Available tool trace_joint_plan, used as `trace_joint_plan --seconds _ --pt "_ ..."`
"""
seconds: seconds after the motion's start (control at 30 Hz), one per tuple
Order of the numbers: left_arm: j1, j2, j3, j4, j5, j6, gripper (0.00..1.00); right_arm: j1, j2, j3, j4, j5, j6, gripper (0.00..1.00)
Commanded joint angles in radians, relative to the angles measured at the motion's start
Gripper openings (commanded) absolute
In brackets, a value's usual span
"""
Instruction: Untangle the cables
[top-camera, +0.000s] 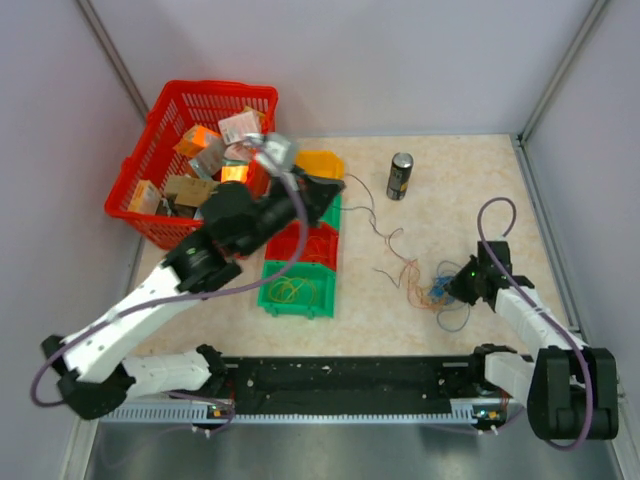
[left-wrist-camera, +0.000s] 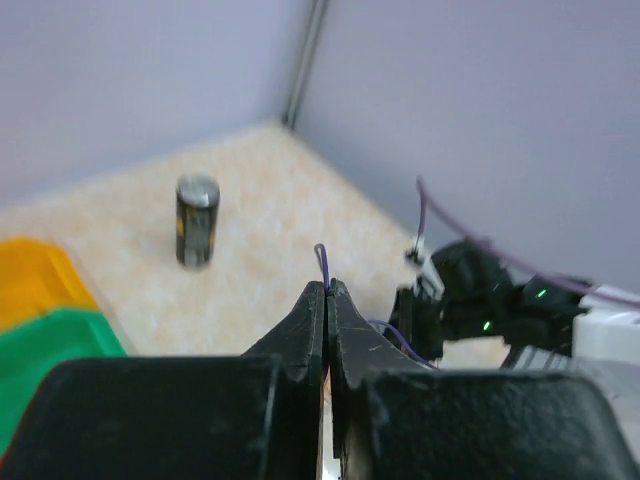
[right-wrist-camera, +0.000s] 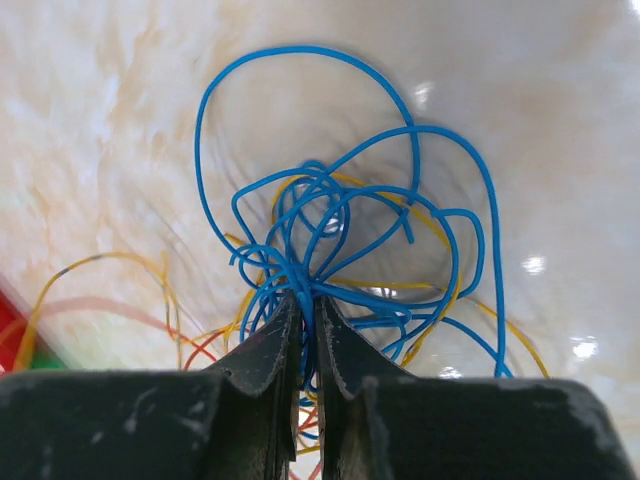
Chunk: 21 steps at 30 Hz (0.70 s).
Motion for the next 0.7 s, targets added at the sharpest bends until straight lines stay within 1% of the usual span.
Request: trace_joint_plan --seconds 0.0,0.07,0.13,0.17,0.23,0.3,0.33,0.4,0.43,0.47,0.5,0.53,0.6,0.67 --pt "0.000 -0.163 -0.038 0.085 -0.082 0.104 0.00 -0.155 -0.019 -0.025 0.030 0.016 0.030 0.06" --pt "0.000 -0.183 -0.018 0.068 -0.088 0.095 0.00 -0.210 -0.024 -0.011 0.029 0.004 0.010 0.05" --pt "0.000 -0.188 -0.004 0.062 -0.084 0.087 0.00 -0.216 -0.027 0.026 0.020 -0.004 -0.016 0.07" --pt "0.000 -0.188 -0.001 0.062 -0.087 0.079 0.00 -0.215 -0.031 0.041 0.012 -0.019 -0.048 0.10" --pt "0.000 -0.185 0.002 0.065 -0.087 0.067 0.00 -0.213 -0.041 0.081 0.007 -0.111 -0.121 0.23" --pt "0.000 -0.173 0.014 0.061 -0.079 0.058 0.00 -0.184 -0.079 0.141 -0.019 -0.189 -0.194 0.36" --pt "0.002 -0.165 0.020 0.058 -0.079 0.053 0.00 -0.141 -0.105 0.170 -0.049 -0.182 -0.227 0.43" --pt "0.000 -0.157 0.023 0.055 -0.085 0.044 0.00 -0.019 -0.171 0.231 -0.117 -0.041 -0.263 0.58" --pt "0.002 -0.156 0.023 0.056 -0.093 0.038 0.00 0.038 -0.207 0.245 -0.134 0.016 -0.275 0.71" --pt "0.002 -0.156 0.023 0.058 -0.096 0.033 0.00 0.069 -0.237 0.257 -0.140 0.024 -0.283 0.78" --pt "0.002 -0.153 0.026 0.059 -0.090 0.030 0.00 0.083 -0.257 0.265 -0.140 -0.026 -0.309 0.81" --pt "0.002 -0.149 0.028 0.059 -0.081 0.027 0.00 0.092 -0.274 0.262 -0.106 -0.109 -0.329 0.85" --pt "0.002 -0.145 0.034 0.056 -0.061 0.020 0.00 0.107 -0.269 0.241 0.005 -0.316 -0.353 0.90" --pt "0.002 -0.139 0.036 0.056 -0.053 0.013 0.00 0.107 -0.205 0.225 0.102 -0.485 -0.300 0.90"
